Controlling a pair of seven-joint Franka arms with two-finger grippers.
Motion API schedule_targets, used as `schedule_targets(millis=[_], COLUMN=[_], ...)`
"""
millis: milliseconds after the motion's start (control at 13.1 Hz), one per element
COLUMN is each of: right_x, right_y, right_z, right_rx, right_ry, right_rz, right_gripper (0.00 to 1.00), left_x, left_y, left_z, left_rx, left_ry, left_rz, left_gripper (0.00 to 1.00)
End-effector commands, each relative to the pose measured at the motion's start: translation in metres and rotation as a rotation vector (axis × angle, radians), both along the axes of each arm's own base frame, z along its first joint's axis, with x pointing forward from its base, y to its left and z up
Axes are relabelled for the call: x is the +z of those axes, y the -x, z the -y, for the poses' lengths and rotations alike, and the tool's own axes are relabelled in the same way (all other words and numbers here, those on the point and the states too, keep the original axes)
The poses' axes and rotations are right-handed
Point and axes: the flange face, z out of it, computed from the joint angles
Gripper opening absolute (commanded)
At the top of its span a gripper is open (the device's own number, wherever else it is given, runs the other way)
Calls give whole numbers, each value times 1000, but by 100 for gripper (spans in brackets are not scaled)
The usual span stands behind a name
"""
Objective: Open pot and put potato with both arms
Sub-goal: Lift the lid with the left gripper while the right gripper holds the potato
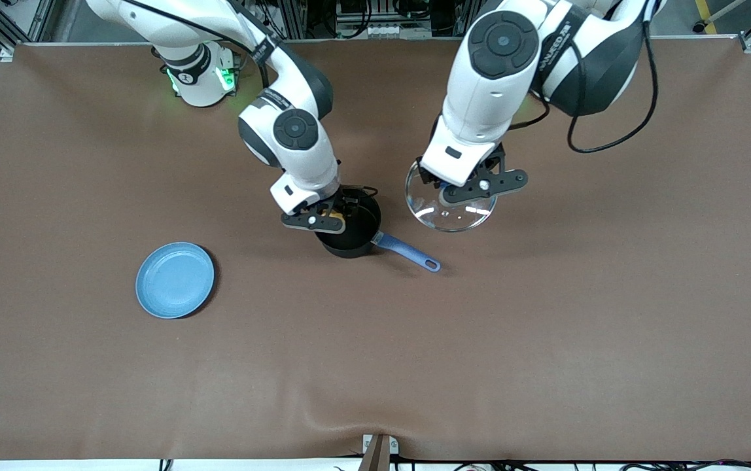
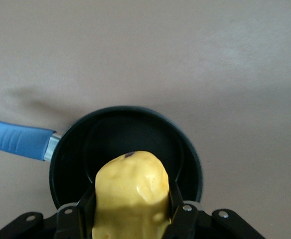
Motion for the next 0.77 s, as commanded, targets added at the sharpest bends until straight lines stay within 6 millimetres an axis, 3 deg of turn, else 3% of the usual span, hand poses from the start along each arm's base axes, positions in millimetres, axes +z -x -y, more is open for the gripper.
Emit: schedule_targets(millis=[0,153,306,689], right_x=[-24,-47,-67,-98], right_y=[4,5,10,16], right_z=[-12,-15,-20,-33], right_rx=[6,5,12,12], right_ry=[18,38,49,24], right_rz=[37,61,64,84], right_gripper=[13,13,13,13], left_x=[9,10,12,10], left_y=[9,8,-1,-14], left_z=[-30,-47,-78,-110], left_rx=[17,22,8,-22], left_ry=[10,8,13,18], left_rz=[-17,-22,-23,-30], left_gripper=[0,0,0,0])
